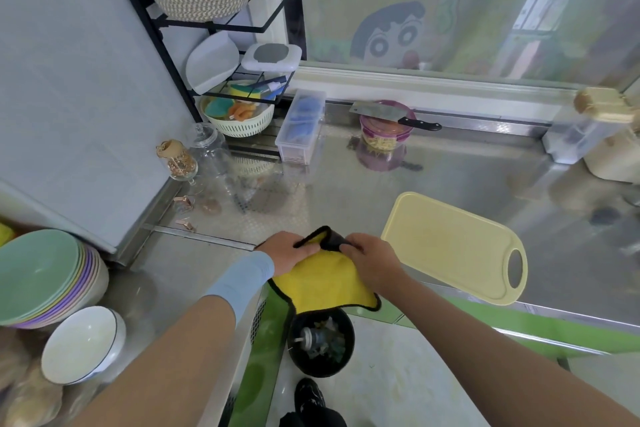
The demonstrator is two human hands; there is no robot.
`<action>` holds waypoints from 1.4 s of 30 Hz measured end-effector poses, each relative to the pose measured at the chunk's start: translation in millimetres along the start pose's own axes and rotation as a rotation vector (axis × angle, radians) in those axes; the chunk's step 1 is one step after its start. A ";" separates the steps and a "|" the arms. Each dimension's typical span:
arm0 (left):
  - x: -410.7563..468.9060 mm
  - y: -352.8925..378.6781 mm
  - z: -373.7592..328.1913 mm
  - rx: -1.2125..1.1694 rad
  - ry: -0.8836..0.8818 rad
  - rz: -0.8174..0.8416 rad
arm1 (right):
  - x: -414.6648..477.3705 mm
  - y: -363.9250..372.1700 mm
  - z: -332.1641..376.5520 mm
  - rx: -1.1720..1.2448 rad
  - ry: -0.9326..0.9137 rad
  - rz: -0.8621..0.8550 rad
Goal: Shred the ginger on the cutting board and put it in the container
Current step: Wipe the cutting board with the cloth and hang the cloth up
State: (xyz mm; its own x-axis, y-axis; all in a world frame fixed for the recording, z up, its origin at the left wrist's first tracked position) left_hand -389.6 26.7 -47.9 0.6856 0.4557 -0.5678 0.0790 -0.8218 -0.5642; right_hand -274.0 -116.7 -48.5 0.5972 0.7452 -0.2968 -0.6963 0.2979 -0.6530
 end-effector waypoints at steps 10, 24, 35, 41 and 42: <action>5.3 -20.7 -13.3 -0.120 0.065 -0.047 | 0.8 20.3 -1.6 0.196 0.164 0.241; 15.3 -61.4 -44.5 0.160 0.162 -0.047 | 44.5 -28.8 78.9 -0.144 -0.059 0.291; 41.4 -151.8 -112.9 0.131 0.280 -0.049 | 108.2 -120.8 171.6 -0.005 -0.174 0.018; 43.0 -186.4 -141.1 -0.192 0.322 -0.088 | 118.9 -114.1 165.2 0.167 -0.096 0.200; 42.4 -190.7 -144.7 -0.322 0.316 -0.097 | 122.5 -113.2 161.7 0.151 -0.087 0.218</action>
State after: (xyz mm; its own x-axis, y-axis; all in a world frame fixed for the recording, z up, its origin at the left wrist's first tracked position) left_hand -270.9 153.2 122.4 0.8470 0.4499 -0.2831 0.3400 -0.8679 -0.3622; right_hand -186.5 37.3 101.8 0.3947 0.8480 -0.3537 -0.8601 0.2056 -0.4669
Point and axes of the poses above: each hand's wrist, its own x-axis towards the middle knuckle, its own y-axis out of the palm, z = x × y, the point moved 8 cm from there along x, towards the middle knuckle, and after that the axes turned 7 degrees about -x, right-handed, at the moved point
